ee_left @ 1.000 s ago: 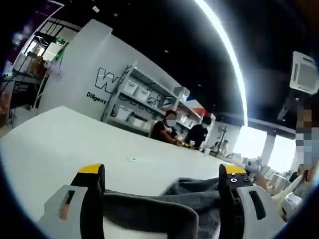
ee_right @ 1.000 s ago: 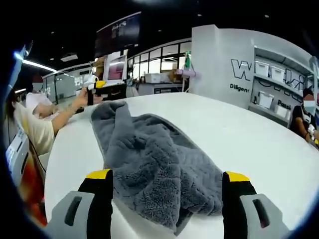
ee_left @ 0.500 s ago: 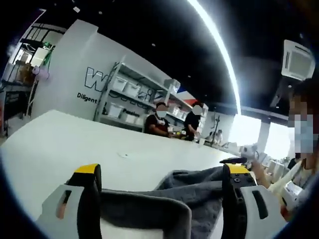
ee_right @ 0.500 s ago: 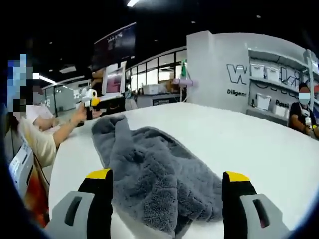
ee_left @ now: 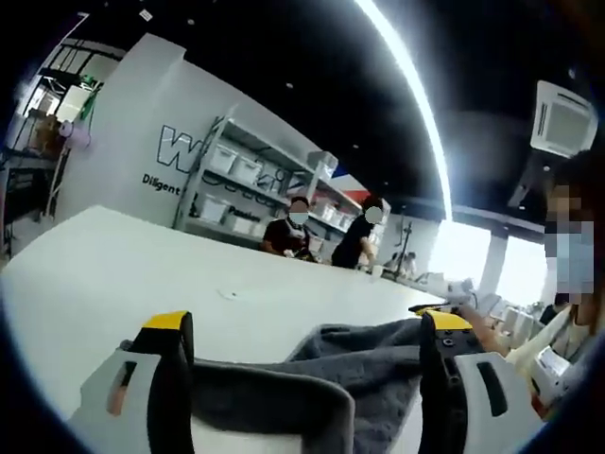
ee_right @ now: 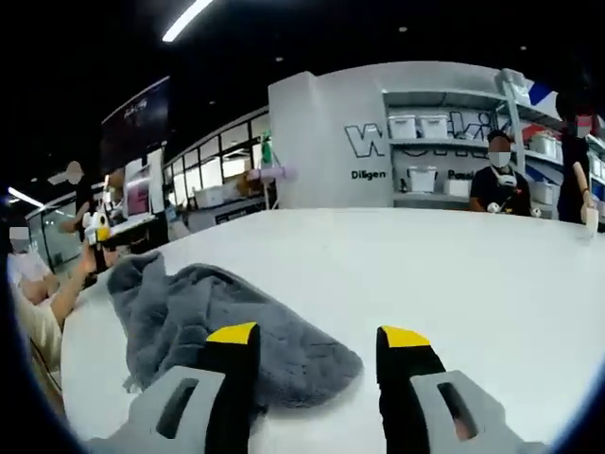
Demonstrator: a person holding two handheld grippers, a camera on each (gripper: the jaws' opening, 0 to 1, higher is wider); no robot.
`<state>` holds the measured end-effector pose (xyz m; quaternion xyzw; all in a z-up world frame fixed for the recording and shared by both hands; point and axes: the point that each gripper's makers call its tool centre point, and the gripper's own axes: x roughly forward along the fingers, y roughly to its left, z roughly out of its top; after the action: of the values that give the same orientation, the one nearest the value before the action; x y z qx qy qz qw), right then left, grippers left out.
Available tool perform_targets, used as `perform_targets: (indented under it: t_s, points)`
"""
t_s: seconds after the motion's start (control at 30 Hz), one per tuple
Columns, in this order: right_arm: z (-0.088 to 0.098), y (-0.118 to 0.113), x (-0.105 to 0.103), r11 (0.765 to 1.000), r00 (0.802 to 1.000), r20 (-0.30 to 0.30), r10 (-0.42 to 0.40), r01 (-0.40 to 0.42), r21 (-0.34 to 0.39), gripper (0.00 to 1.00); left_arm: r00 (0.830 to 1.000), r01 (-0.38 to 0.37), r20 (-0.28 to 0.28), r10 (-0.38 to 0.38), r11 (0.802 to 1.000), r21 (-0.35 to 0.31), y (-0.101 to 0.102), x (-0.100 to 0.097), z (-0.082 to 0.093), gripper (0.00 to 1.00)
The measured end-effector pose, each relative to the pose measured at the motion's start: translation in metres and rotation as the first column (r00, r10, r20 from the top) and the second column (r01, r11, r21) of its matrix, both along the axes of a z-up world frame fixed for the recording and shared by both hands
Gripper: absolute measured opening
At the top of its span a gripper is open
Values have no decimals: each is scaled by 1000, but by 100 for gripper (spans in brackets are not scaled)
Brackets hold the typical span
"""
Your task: Fold the towel on the table until its edges align and the towel forms a compact rectangular stack.
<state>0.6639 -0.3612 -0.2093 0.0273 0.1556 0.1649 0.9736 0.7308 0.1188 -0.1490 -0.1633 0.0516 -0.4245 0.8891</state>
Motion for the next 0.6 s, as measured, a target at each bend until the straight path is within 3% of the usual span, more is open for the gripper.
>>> perform_targets:
  t_s: [0.2,0.37,0.6]
  points:
    - [-22,-4,5,999,999,-52,-8,5,-41,33,1000,6,0,-6,1000,-29,-2,-6,4,97]
    - [-38,-16,16,996,994,-102,-36,27,-85,31,1000,12,-2,-13,999,-43,-5,-9,5,96]
    - [-54,-17,8,994,988,-145,-46,32,-100,26,1000,17,-5,-17,999,-51,-4,-10,6,95]
